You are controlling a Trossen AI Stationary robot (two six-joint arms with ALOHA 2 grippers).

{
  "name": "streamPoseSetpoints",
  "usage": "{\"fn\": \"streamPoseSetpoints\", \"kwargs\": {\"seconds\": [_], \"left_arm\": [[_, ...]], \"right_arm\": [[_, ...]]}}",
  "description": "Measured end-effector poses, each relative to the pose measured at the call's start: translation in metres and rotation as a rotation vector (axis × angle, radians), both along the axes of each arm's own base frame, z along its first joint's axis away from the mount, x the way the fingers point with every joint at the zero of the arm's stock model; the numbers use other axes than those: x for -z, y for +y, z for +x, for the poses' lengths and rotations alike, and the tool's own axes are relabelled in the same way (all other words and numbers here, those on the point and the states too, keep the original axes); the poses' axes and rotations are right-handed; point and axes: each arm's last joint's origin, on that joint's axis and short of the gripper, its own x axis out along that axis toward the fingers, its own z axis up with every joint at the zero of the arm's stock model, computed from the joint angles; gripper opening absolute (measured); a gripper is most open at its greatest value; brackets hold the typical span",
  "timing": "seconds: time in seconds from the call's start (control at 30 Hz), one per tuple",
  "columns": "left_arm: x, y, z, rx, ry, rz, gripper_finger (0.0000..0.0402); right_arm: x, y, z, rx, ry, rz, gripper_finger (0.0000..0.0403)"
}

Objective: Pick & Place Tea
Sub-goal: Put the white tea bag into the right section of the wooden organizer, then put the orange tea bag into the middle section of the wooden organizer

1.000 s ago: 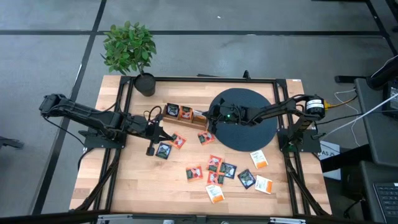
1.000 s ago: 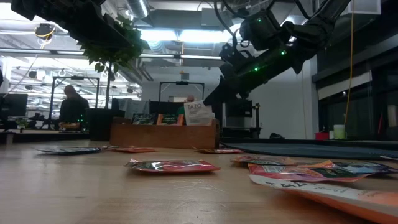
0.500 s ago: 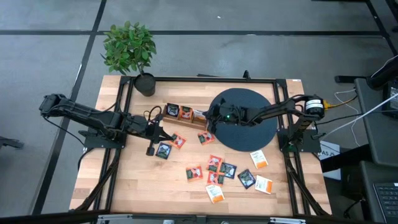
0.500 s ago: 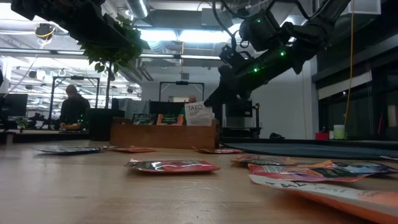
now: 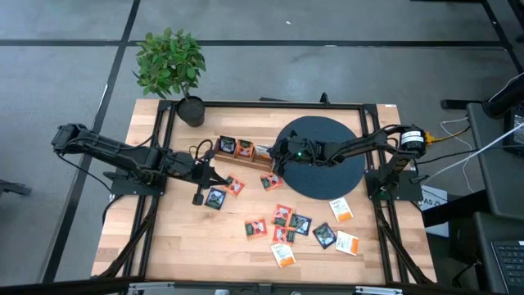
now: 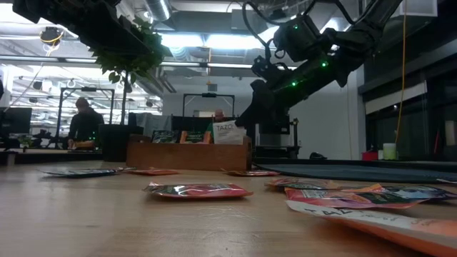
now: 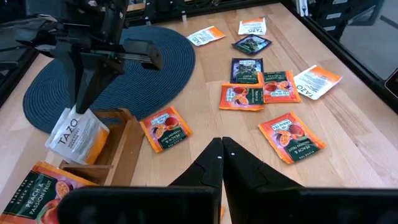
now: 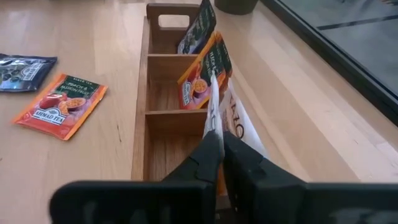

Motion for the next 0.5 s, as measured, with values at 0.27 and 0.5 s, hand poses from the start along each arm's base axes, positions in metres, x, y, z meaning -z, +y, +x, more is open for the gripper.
{"fn": "streamPoseSetpoints", "kwargs": {"seconds": [0.27,0.5], "left_arm": [[0.0,0.0,0.0,0.0,0.0,0.0,0.0009],[0.0,0.0,0.0,0.0,0.0,0.0,0.0003]], "right_arm": [[-0.0005,0.0,0.0003,0.001,-0.006,0.0,0.0056],[-0.0038,-0.0012,0.0026,-0.008,-0.003,-0.037,0.0083]]}}
